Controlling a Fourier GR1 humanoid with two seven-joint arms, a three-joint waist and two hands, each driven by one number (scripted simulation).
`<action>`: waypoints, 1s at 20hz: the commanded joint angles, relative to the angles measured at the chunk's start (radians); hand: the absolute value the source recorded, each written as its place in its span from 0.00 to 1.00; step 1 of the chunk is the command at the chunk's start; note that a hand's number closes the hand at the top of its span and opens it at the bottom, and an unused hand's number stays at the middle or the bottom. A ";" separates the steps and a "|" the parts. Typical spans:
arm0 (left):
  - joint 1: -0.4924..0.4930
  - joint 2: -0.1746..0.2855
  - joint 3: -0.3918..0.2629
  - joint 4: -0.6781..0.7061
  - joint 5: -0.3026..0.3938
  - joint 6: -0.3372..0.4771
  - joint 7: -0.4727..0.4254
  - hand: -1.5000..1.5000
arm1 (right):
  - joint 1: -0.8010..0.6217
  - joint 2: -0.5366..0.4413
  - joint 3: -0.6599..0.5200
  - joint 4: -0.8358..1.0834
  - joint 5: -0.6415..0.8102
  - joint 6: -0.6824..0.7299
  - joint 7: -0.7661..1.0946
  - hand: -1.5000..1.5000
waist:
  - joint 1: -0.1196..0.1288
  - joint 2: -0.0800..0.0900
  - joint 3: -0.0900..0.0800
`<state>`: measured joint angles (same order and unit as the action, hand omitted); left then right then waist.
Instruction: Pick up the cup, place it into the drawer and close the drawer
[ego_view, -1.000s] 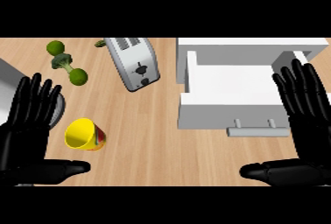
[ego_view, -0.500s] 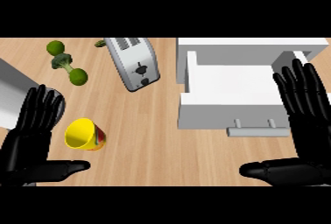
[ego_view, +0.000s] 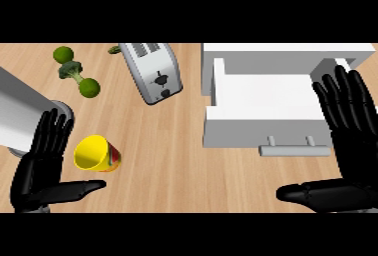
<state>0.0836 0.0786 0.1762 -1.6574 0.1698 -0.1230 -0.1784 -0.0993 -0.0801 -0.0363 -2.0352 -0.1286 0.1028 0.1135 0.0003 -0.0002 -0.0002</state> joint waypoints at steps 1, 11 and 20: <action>-0.007 0.016 0.027 0.089 -0.005 -0.021 -0.058 0.00 | 0.054 0.029 0.039 -0.005 0.060 -0.009 -0.060 0.00 | 0.000 0.000 0.000; -0.098 0.064 0.071 0.371 -0.013 -0.078 -0.194 0.00 | -0.025 -0.035 -0.058 -0.013 -0.062 0.032 0.044 0.00 | -0.002 0.000 0.000; -0.149 0.049 0.080 0.629 -0.052 -0.065 -0.387 0.00 | 0.022 -0.023 -0.048 0.028 -0.052 0.062 -0.034 0.00 | -0.003 0.001 0.000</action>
<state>-0.0327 0.1360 0.2556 -1.1527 0.1390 -0.1954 -0.4864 -0.1056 -0.0849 -0.0538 -2.0365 -0.1447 0.1185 0.1255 -0.0010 0.0001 -0.0003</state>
